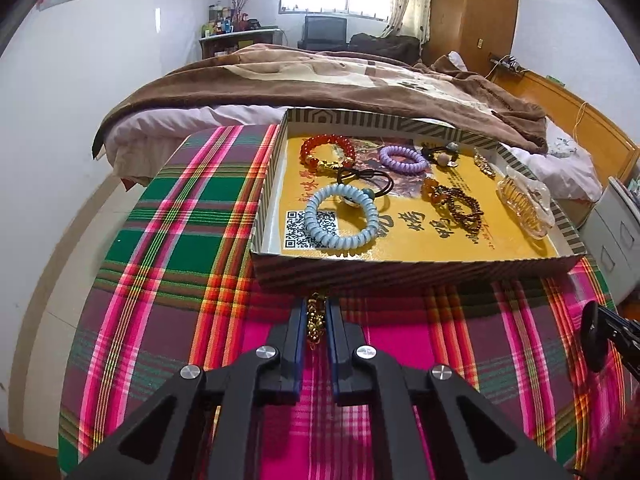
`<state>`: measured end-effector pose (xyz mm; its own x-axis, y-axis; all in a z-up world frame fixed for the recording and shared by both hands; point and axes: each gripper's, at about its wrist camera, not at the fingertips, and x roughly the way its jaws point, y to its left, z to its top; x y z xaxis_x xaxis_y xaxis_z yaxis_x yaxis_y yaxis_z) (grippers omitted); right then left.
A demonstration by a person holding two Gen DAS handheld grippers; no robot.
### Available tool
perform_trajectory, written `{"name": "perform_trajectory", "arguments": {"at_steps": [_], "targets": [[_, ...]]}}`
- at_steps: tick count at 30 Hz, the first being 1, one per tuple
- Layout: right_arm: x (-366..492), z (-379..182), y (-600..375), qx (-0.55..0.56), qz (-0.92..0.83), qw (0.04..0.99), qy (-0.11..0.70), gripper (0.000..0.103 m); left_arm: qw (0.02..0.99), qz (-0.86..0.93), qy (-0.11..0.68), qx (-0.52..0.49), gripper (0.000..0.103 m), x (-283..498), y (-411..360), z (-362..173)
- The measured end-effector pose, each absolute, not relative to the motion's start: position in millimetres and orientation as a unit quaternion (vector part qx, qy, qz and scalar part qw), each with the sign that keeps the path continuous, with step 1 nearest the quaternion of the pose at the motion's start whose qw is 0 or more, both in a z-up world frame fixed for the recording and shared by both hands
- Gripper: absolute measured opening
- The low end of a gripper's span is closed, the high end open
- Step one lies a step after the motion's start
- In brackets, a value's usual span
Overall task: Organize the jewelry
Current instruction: 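Lift the black wristband with the right gripper while the left gripper grasps the gold brooch, then carry the wristband and gold brooch over the yellow box with both grippers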
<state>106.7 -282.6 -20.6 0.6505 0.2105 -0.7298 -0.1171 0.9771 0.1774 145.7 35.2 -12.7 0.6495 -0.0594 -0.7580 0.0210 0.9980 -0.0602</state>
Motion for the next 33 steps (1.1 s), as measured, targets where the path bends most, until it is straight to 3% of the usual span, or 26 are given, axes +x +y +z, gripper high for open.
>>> {"name": "perform_trajectory", "arguments": {"at_steps": [33], "targets": [[135, 44, -261, 0.048, 0.107, 0.926, 0.359, 0.011, 0.932, -0.113, 0.344, -0.030, 0.009, 152, 16, 81]]}}
